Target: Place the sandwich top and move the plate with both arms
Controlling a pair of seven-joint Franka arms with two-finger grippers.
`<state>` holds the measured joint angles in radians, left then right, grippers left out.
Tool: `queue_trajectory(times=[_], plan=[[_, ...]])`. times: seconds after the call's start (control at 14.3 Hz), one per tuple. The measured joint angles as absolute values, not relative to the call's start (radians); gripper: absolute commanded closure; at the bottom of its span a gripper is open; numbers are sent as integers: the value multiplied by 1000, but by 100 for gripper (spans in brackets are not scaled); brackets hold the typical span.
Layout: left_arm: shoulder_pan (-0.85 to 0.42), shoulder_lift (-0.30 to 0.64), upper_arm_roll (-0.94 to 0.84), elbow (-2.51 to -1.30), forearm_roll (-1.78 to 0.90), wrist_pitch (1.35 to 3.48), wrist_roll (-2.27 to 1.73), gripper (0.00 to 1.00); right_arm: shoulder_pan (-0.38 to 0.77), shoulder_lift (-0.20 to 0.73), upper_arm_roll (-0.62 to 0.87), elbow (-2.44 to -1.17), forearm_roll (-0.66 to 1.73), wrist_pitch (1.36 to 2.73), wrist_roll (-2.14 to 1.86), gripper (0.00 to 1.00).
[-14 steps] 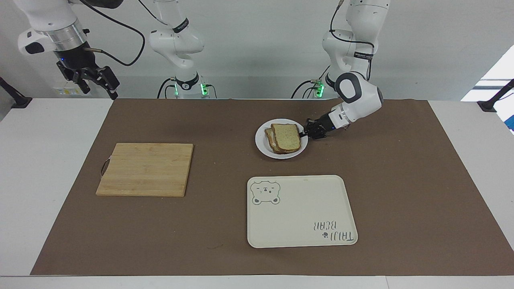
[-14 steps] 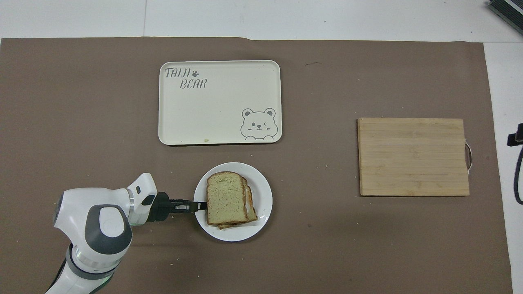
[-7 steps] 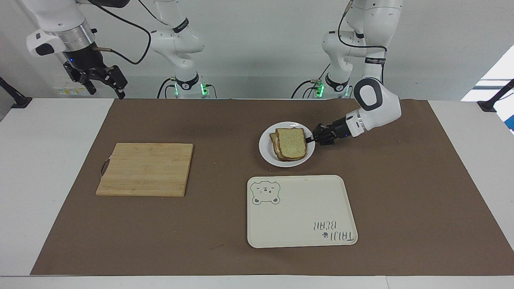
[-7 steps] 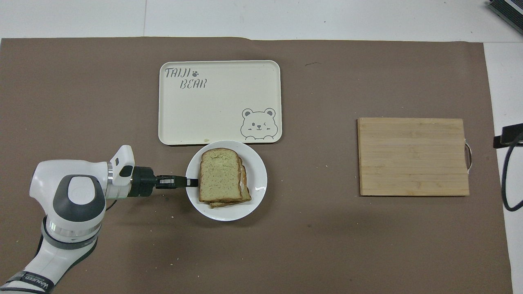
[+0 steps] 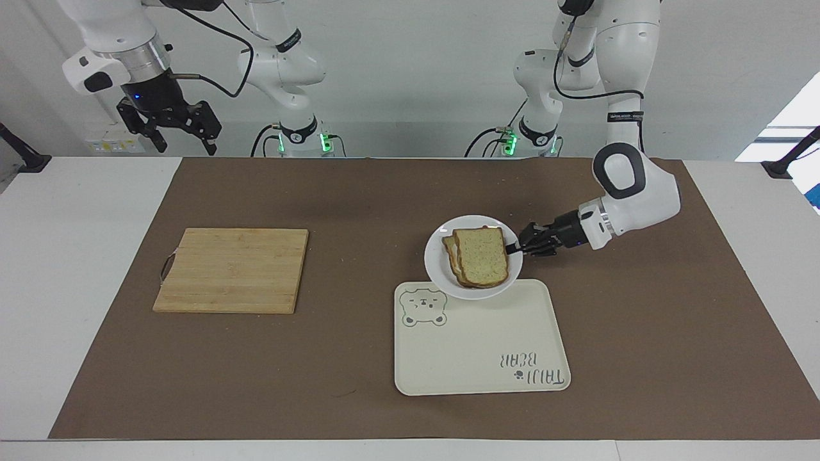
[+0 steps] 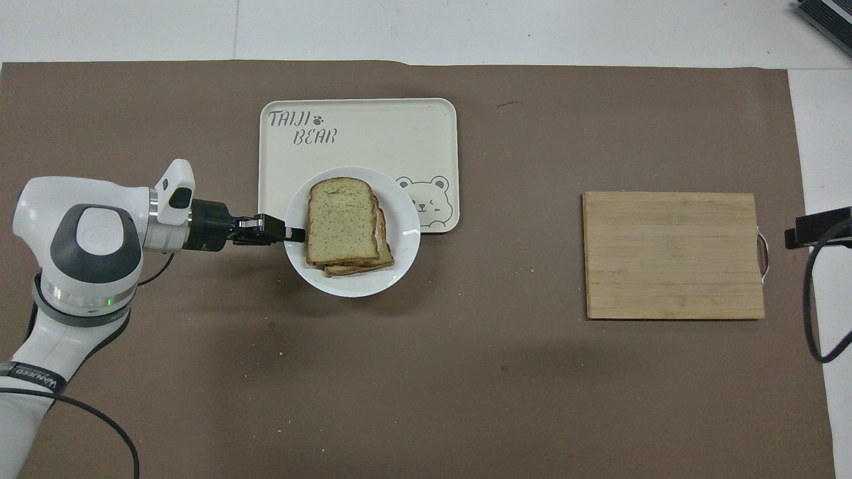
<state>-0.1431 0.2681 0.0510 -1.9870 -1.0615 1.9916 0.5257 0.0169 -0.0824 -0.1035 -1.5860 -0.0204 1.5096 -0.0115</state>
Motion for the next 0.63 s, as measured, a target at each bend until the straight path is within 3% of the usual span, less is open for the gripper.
queue_trajectory(times=[0.56,0.63], plan=[[-112,559,47,-1694,-1060,2010,518,100,44,-85,-118,-1586,-20,1491,-63,0],[-112,573,43,-1680,-1060,2021,518,56,60,-85,-129,-1586,-20,1491,-63,0]])
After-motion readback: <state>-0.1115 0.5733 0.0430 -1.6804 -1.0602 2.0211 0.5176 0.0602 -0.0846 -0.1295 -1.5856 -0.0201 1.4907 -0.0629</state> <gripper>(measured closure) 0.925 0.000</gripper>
